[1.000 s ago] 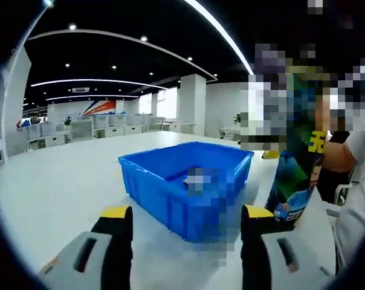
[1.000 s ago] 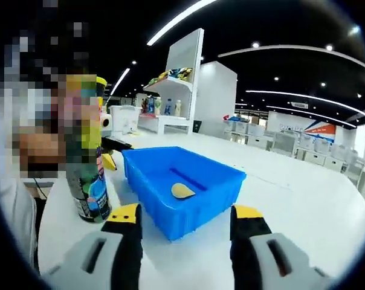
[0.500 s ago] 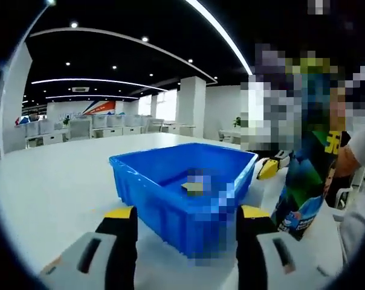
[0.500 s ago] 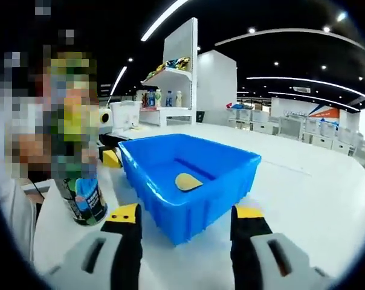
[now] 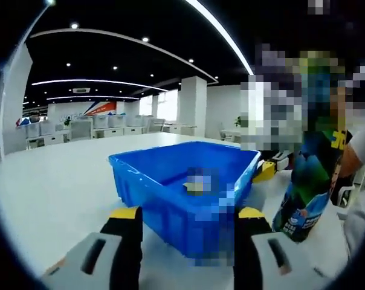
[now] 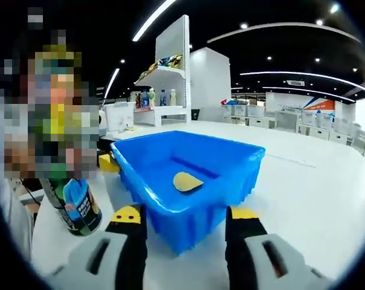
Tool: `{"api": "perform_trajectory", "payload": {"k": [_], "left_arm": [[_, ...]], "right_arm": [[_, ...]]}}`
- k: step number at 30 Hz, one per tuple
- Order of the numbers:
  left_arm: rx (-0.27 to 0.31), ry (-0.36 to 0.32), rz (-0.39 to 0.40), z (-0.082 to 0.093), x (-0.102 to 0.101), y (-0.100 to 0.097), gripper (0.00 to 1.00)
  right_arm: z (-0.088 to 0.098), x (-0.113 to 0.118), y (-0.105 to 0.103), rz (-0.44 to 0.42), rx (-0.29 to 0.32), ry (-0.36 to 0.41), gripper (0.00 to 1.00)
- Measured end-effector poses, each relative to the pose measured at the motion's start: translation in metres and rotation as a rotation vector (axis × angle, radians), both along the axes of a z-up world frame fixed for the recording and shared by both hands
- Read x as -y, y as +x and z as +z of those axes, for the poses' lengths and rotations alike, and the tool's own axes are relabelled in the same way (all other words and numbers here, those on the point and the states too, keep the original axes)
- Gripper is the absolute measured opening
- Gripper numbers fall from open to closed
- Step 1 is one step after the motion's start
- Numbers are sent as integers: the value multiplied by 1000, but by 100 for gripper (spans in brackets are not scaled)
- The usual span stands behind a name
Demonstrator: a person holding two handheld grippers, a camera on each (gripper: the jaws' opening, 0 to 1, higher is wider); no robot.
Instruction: Open the lid of the chip container on the table, take out the chips, place them into the box in front of the container, and close the lid
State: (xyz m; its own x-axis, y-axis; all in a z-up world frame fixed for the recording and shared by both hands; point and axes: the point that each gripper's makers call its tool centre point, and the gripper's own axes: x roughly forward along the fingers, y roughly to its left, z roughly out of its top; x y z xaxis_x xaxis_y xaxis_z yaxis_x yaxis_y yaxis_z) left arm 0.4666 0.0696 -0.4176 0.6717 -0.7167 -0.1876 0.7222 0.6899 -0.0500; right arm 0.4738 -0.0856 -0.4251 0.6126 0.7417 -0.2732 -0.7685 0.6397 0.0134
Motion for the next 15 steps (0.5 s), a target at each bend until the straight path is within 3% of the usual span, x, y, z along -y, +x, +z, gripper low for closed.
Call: {"api": "perform_trajectory", "payload": {"k": [4,15], "left_arm": [[-5,5,6,-2,-3,-1,52],[-2,11,14,-2,-3,-7,40]], "right_arm": [[-2,6,-3,-15,22,-34,37],[-1,8,-3,-34,24,-27,35]]}}
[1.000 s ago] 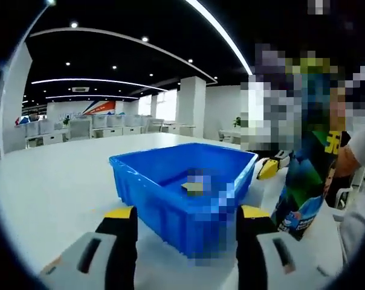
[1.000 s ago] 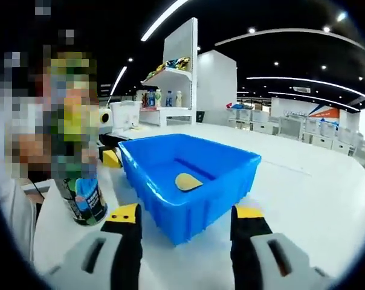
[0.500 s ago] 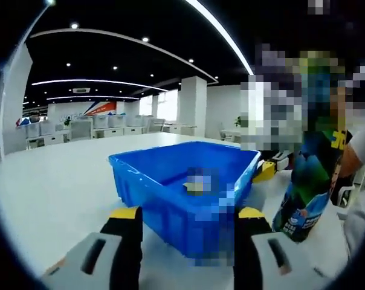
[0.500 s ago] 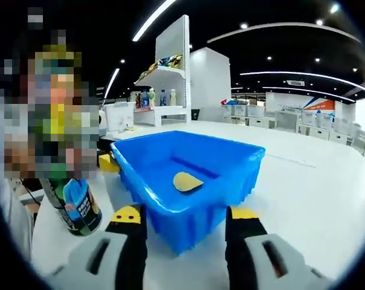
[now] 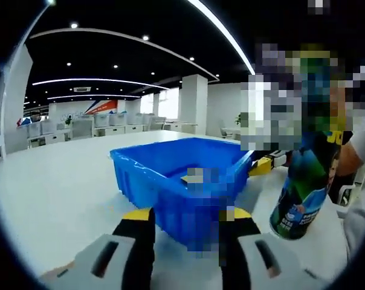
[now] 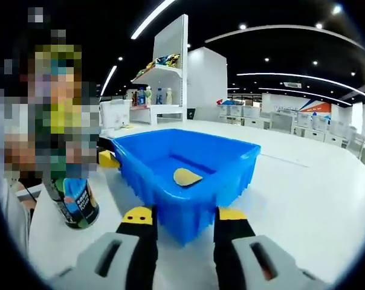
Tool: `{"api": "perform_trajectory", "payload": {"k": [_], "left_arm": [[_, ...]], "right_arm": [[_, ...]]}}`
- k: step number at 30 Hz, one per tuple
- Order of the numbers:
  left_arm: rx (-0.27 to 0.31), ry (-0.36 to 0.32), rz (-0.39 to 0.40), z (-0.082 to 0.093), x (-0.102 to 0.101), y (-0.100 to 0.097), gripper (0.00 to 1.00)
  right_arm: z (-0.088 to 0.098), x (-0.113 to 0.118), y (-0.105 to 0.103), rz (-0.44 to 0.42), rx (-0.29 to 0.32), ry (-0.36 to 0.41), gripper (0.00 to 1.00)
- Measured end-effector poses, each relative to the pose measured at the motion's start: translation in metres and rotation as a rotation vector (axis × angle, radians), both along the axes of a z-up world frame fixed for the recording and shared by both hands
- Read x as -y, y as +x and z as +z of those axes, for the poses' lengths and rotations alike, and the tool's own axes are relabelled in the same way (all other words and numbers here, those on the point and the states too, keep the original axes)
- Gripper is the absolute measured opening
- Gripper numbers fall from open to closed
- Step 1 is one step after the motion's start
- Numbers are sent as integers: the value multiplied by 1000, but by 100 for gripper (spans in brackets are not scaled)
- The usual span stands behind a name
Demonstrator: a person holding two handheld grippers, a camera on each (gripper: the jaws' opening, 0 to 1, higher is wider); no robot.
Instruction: Open the lid of the chip container on the table, take out the chips, place them into the box in front of the container, and close the lid
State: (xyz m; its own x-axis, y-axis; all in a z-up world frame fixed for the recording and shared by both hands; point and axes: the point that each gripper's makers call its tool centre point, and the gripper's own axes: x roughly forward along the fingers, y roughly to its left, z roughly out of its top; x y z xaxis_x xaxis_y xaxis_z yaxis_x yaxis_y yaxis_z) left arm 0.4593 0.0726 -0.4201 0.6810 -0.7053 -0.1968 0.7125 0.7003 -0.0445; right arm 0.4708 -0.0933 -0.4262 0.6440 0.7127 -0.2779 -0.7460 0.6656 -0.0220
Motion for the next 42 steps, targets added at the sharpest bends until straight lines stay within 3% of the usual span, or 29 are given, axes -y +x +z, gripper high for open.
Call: {"api": "perform_trajectory", "payload": {"k": [3,27,42], "left_arm": [[13,13,-10,-1,-1,-3,36],[27,8,-8,1,-3,-4,36],[52,-3,-1,12,-7,0,36]], "right_arm": [[1,2,2,-4,13,-8,35],[1,1,3,9,18,-7,33],[8,-2,14,19,40,-34,33]]}}
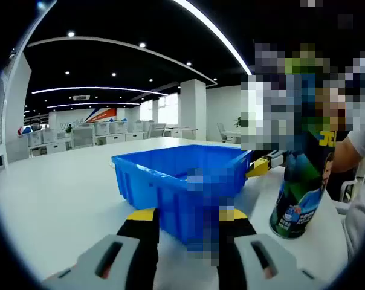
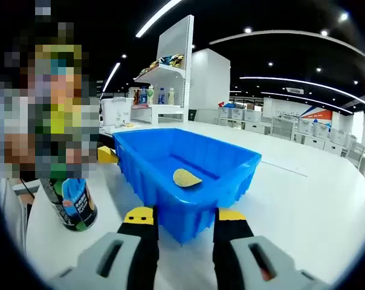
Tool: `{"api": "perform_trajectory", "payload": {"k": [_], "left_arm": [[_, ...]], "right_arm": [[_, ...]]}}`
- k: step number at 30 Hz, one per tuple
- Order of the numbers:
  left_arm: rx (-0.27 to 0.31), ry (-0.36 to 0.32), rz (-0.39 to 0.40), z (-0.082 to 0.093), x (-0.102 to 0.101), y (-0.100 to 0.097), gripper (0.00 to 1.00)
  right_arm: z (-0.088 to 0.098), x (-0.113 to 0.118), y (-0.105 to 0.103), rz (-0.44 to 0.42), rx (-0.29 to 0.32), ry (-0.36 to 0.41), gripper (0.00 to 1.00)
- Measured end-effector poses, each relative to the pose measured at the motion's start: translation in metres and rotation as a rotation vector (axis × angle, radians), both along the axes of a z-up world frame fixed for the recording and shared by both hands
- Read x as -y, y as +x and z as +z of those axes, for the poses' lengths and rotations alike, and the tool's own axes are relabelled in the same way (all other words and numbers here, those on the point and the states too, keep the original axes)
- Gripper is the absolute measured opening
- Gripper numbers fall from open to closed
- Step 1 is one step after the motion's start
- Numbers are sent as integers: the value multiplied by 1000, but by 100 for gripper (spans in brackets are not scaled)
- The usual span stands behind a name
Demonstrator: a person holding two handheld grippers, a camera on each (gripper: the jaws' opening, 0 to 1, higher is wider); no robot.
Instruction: Open the lid of the chip container on the table, take out the chips, place them into the box in front of the container, and close the lid
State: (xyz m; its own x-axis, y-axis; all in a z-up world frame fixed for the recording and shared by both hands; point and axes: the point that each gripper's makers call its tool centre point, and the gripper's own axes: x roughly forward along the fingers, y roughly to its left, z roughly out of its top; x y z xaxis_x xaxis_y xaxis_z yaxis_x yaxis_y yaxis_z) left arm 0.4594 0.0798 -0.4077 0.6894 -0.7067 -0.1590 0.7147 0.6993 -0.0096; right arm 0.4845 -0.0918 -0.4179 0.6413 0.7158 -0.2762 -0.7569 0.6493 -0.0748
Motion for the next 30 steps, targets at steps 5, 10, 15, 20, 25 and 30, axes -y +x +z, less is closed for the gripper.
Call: {"api": "perform_trajectory", "payload": {"k": [5,10,15,20,25,30], "left_arm": [[19,16,2,1,0,1,35],[51,34,4,6,-2,1,35],[62,26,5,11,-3,4,35],[66,23,5,13,-3,7,35],[75,9,13,17,-2,9,35],[85,10,14,25,-3,17,35]], "right_arm": [[3,0,2,2,20,-15,33],[6,0,3,2,43,-18,32],[10,1,6,1,55,-9,32],[15,1,11,1,64,-16,32],[23,0,15,12,72,-18,32],[30,0,21,12,87,-13,33]]}}
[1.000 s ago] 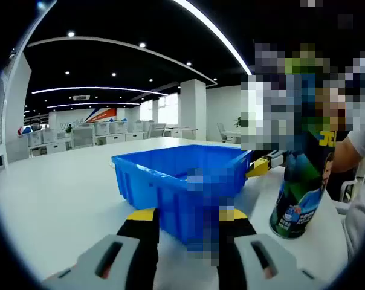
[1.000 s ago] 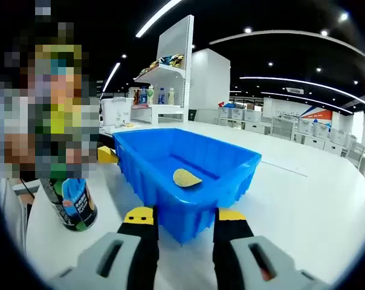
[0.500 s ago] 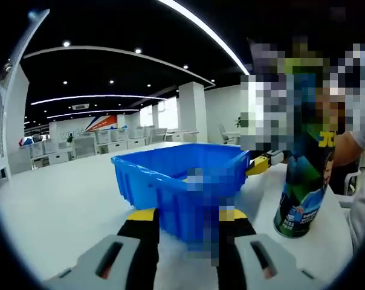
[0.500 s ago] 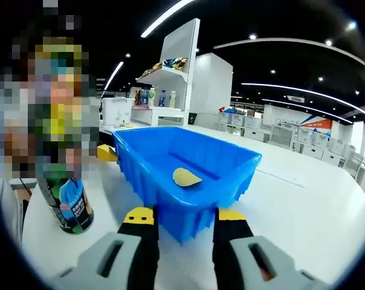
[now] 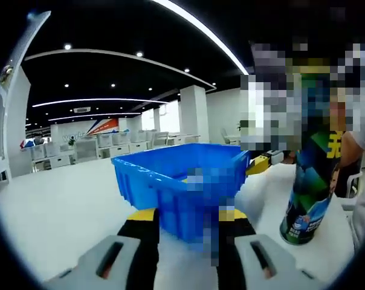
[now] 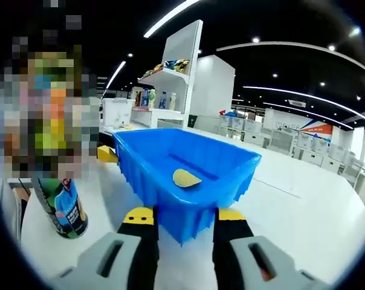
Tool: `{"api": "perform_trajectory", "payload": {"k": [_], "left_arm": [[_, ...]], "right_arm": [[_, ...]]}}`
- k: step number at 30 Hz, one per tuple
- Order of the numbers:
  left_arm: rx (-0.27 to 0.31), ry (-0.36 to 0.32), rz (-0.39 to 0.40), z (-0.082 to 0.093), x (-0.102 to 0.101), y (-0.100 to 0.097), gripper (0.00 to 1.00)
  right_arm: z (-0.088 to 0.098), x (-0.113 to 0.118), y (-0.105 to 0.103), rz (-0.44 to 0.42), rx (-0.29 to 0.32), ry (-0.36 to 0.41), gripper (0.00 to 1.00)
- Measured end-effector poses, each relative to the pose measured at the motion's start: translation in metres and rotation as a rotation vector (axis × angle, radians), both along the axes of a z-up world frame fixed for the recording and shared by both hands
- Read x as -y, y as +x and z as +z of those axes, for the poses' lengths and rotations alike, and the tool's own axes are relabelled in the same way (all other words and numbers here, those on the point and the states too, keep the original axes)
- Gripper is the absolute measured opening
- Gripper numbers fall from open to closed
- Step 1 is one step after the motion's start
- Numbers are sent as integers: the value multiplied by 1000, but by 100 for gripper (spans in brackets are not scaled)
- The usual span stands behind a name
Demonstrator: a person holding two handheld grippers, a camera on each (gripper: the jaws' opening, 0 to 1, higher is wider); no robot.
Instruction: Open the lid of the chip container on the table, take out the chips, place them into the box in front of the container, and close the lid
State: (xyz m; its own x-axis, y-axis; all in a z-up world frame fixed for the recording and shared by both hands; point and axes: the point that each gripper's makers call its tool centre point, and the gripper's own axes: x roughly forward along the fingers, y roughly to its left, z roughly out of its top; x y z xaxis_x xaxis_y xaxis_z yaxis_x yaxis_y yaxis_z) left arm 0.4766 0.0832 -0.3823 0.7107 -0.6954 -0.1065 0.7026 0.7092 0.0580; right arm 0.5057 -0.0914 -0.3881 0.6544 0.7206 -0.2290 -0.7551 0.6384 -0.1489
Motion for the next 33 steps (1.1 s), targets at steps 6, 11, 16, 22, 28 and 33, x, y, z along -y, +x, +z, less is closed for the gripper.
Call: {"api": "perform_trajectory", "payload": {"k": [6,11,16,22,28,33], "left_arm": [[11,14,-5,3,2,10,35],[5,13,-3,3,1,18,35],[0,22,-10,4,0,32,35],[-16,51,-19,-2,1,44,35],[-28,53,-26,-4,0,57,35],[-74,60,-20,-20,3,70,35]], "right_arm": [[2,1,9,-5,5,5,33],[4,-1,20,-4,3,1,33],[4,-3,31,-6,-1,-2,33],[0,-2,42,-15,-2,-24,33],[-5,-3,53,-16,-27,-13,33],[-14,-3,64,-23,-36,-34,33]]}}
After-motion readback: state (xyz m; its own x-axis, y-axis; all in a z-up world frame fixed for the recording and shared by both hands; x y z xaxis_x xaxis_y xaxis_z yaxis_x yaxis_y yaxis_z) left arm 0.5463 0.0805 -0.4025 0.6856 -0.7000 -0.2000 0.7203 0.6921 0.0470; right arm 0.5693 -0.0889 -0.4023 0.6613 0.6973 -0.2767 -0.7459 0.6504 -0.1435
